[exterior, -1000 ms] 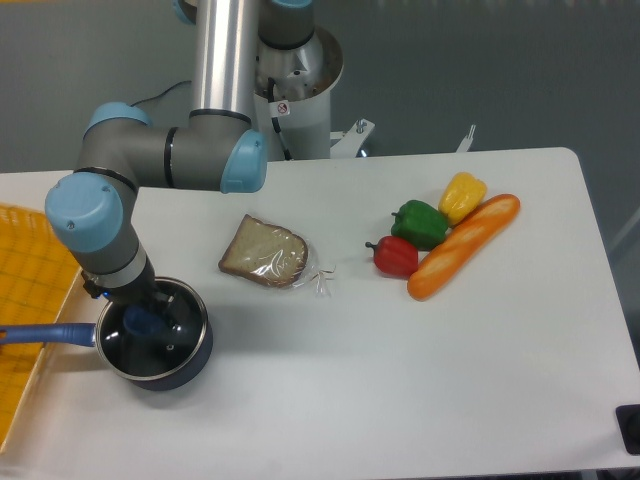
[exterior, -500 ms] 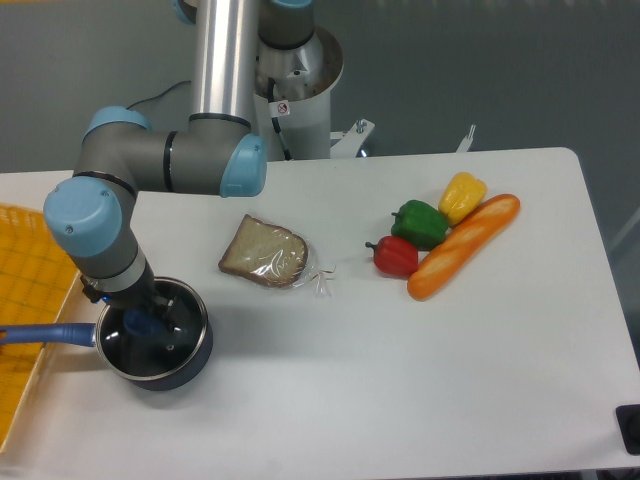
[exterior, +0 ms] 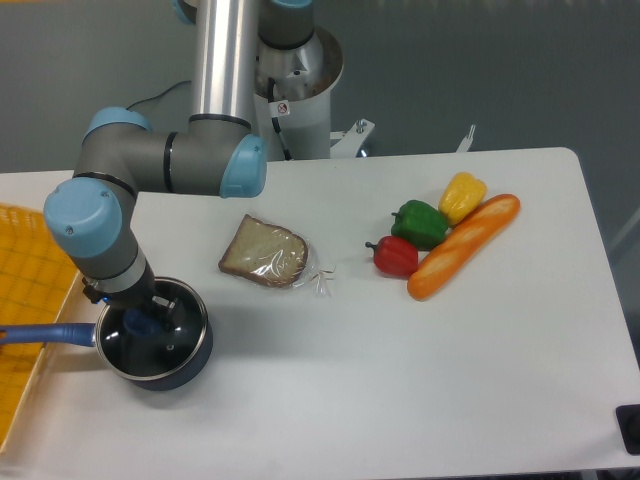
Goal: Open the lid
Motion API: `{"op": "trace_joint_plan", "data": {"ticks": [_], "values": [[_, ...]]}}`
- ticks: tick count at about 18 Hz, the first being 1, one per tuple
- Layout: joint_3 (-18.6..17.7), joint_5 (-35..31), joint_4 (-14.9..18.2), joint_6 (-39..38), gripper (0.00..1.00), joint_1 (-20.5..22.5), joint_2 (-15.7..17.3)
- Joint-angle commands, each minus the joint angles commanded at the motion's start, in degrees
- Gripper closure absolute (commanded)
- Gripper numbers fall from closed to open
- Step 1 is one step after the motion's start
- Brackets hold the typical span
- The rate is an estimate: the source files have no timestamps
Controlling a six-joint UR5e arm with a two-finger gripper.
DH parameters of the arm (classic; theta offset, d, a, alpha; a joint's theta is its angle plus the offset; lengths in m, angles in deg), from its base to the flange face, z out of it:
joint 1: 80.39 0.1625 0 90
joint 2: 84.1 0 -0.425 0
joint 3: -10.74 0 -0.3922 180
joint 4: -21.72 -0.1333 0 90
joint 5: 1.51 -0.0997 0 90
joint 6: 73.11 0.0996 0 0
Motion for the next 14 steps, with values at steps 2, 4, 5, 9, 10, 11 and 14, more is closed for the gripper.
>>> {"op": "trace_joint_plan", "data": {"ticks": [2, 4, 5, 9, 10, 11, 14], "values": [[0.1, -0.1, 0.0, -0.1, 0.50, 0.0, 0.1], [0.0, -0.1, 0.0, -0.3, 0.54, 0.0, 0.2], [0.0, -0.1, 0.0, -0.3, 0.55, 0.0, 0.3], [0.0, -0.1, 0.1, -0.2, 0.56, 0.1, 0.8], [0.0, -0.1, 0.2, -0.2, 0.56, 0.1, 0.9], [0.0, -0.2, 0.3, -0.2, 0.56, 0.1, 1.1], [-0.2, -0.1, 0.7, 0.0, 0.56, 0.3, 2.0]]}}
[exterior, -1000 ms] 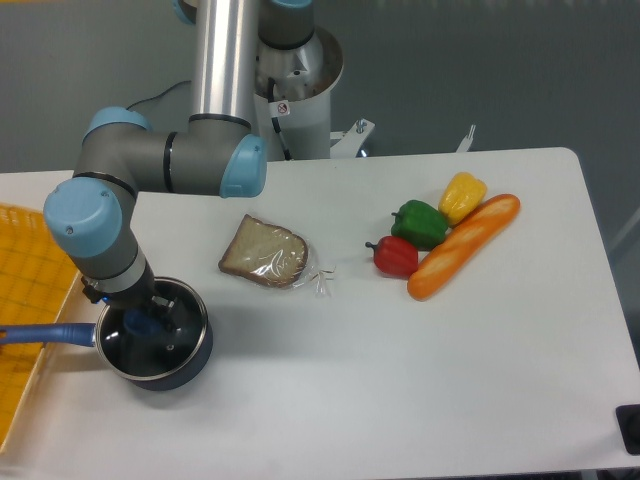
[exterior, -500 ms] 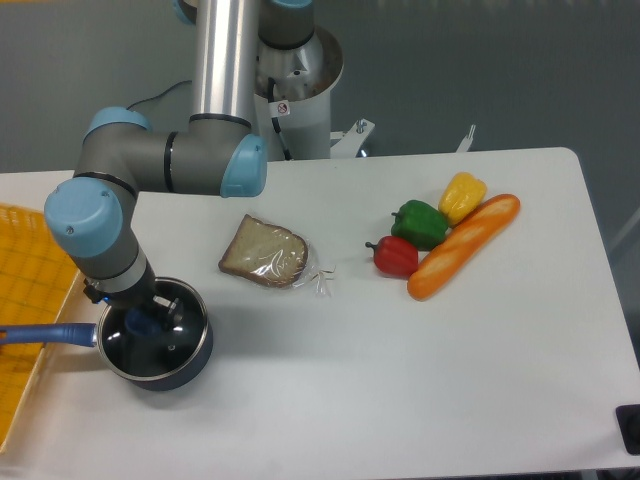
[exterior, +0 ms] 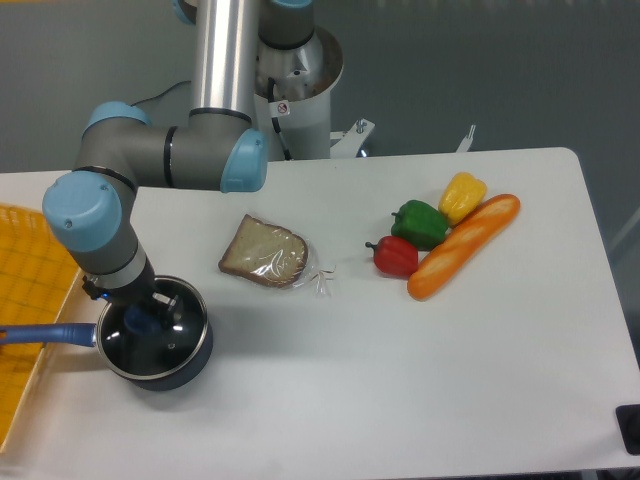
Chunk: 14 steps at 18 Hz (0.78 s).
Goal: Open the lid
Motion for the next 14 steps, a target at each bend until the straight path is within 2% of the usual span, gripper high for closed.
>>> {"op": "trace_joint_plan", "data": {"ticks": [5, 7, 14], "values": [[-0.6, 0.0, 0.4, 0.6, 0.56, 1.5, 2.0], [-0.5, 0.1, 1.6, 0.7, 0.56, 2.3, 2.3], [-0.5, 0.1, 2.5, 4.1, 0.56, 5.4, 3.0]]}}
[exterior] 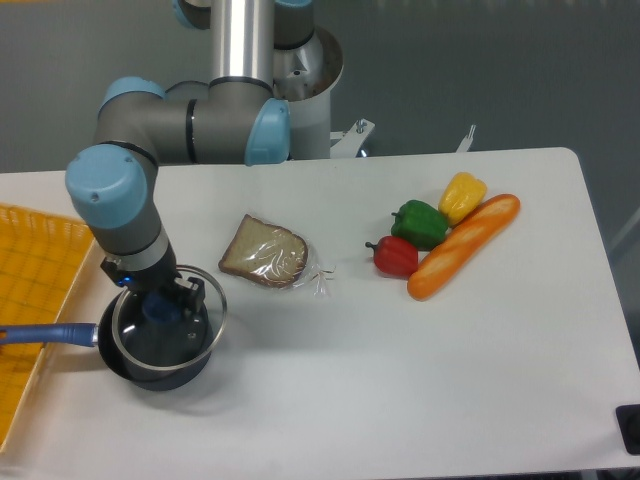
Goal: Open the lid
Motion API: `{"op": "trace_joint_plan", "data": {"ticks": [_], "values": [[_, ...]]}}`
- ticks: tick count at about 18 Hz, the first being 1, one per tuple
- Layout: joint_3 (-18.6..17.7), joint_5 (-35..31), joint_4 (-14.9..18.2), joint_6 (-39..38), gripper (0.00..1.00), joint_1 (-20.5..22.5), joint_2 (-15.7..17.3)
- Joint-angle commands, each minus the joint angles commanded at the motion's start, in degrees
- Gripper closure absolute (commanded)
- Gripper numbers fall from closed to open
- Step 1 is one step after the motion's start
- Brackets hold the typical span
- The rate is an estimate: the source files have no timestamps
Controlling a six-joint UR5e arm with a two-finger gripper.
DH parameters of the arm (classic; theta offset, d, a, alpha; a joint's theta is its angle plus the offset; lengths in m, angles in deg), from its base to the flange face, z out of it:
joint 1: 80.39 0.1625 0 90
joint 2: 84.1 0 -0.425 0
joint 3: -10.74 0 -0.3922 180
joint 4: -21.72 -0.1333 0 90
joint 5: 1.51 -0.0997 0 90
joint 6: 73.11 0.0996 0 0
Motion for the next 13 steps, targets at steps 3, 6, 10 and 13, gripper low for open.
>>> {"op": "trace_joint_plan", "data": {"ticks": [3, 6, 10, 13], "values": [[-0.1, 0.0, 0.4, 2.4, 0.56, 1.5, 0.0], [0.0, 0.2, 0.3, 4.6, 0.56, 2.6, 0.0], [0.0, 0.1, 0.3, 5.4, 0.56, 2.9, -0.3], [0.0, 0.4, 0.2, 5.5, 0.56, 3.1, -0.5]]}}
